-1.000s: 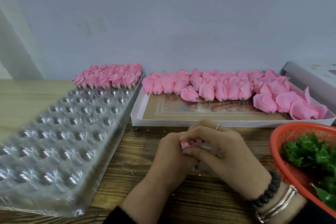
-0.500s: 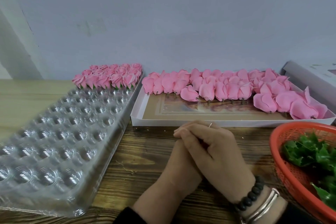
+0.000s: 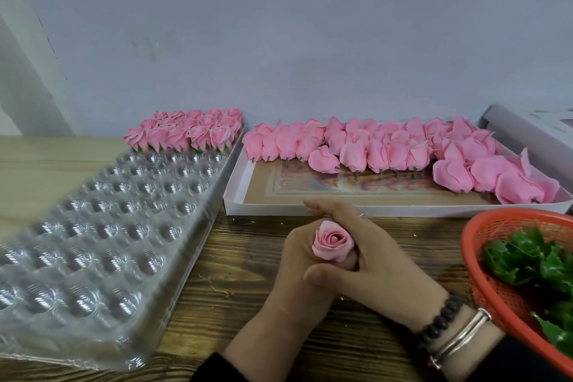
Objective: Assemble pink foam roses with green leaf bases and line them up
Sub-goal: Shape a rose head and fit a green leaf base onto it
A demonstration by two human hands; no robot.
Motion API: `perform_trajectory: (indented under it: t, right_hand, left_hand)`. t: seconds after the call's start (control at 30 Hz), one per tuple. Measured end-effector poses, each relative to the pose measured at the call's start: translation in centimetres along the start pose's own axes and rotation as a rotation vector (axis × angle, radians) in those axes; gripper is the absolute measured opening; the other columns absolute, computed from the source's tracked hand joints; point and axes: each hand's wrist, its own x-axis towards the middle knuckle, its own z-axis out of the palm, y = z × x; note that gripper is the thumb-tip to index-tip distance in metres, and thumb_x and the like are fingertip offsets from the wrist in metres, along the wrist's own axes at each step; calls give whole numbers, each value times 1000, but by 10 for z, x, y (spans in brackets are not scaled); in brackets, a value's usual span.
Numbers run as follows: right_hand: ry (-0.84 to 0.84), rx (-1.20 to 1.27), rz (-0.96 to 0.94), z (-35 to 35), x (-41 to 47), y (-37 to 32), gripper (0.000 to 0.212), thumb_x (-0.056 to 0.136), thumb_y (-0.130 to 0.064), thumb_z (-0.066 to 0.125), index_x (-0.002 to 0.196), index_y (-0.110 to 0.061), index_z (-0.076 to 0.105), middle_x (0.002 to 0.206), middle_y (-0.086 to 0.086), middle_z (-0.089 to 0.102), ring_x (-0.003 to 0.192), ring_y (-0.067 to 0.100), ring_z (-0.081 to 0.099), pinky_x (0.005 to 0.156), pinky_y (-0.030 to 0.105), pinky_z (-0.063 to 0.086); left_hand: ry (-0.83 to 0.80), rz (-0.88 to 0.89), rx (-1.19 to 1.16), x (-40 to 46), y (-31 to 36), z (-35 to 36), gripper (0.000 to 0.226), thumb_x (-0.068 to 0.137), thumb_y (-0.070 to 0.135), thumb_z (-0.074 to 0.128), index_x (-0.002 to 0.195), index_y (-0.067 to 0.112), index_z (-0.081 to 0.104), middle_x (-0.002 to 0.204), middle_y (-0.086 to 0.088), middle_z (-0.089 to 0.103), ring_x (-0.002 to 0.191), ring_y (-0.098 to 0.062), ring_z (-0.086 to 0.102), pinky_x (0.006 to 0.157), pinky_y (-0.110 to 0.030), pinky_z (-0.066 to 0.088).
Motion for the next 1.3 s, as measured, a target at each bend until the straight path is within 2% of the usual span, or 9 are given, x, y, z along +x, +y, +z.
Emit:
perform_trajectory:
  t: [0.1,0.2,0.3,0.53,0.63,0.73,0.83,1.03,1.3]
  right_hand:
    - [86,24,-85,-1,-2,0,59,66,-61,57,120,-43,46,117,-19,56,110,2,53,95,25,44]
    - [304,82,-188,1,-4,-6,34,83,-47,45,108,-33,63,107,-17,65,105,4,59,89,23,46]
    - [398,54,-184,10,-2,-11,34,85,-38,42,96,-24,71,99,-15,69,100,3,61,88,18,46]
    - [460,-288,-241,23,-1,-13,33,84,-26,41,88,-16,72,92,-9,69,92,4,61,87,22,45]
    - [422,-262,-258,23,-1,-12,32,85,-25,41,91,-15,71,93,-7,68,93,7,61,85,29,49]
    - [318,-153,-209,19,-2,-10,31,82,-36,44,105,-26,64,101,-13,64,98,3,58,85,30,50]
    - [229,-90,-159,15,-3,-8,33,76,-49,49,109,-48,49,108,-20,60,102,2,56,86,28,50]
    - [92,-59,-98,5,-2,-2,53,68,-60,55,118,-46,44,112,-23,55,105,-1,53,89,26,48]
    - [474,-12,-196,16,-2,-11,34,86,-35,41,93,-21,71,96,-13,68,96,4,62,85,17,47]
  left_hand:
    - [41,-4,137,3,1,-6,22,78,-8,65,71,12,62,63,4,65,61,-4,61,56,-15,47]
    - [38,-5,183,3,3,-5,19,81,-2,64,75,17,64,67,6,69,65,-7,66,57,-15,49]
    - [21,12,227,1,-1,-1,24,84,-2,61,73,19,64,65,9,68,65,-3,64,56,-14,47]
    - [51,-108,101,-1,-5,4,46,86,-16,44,60,17,63,59,8,65,60,1,61,54,-13,47]
    - [51,-134,-64,-1,-4,7,38,79,2,48,56,21,71,58,6,64,60,0,60,56,-17,49]
    - [12,-154,-277,1,-4,7,53,91,-7,33,60,16,69,60,3,64,60,-5,62,55,-17,50]
    - [46,-109,-215,1,-3,5,37,84,-8,44,64,15,65,62,2,63,61,-8,62,56,-17,50]
    - [83,23,79,0,4,3,27,74,-4,65,66,21,65,66,5,67,65,-4,64,57,-15,49]
    - [72,-61,208,0,0,5,25,86,-11,53,74,9,62,61,8,67,60,3,62,52,-8,45]
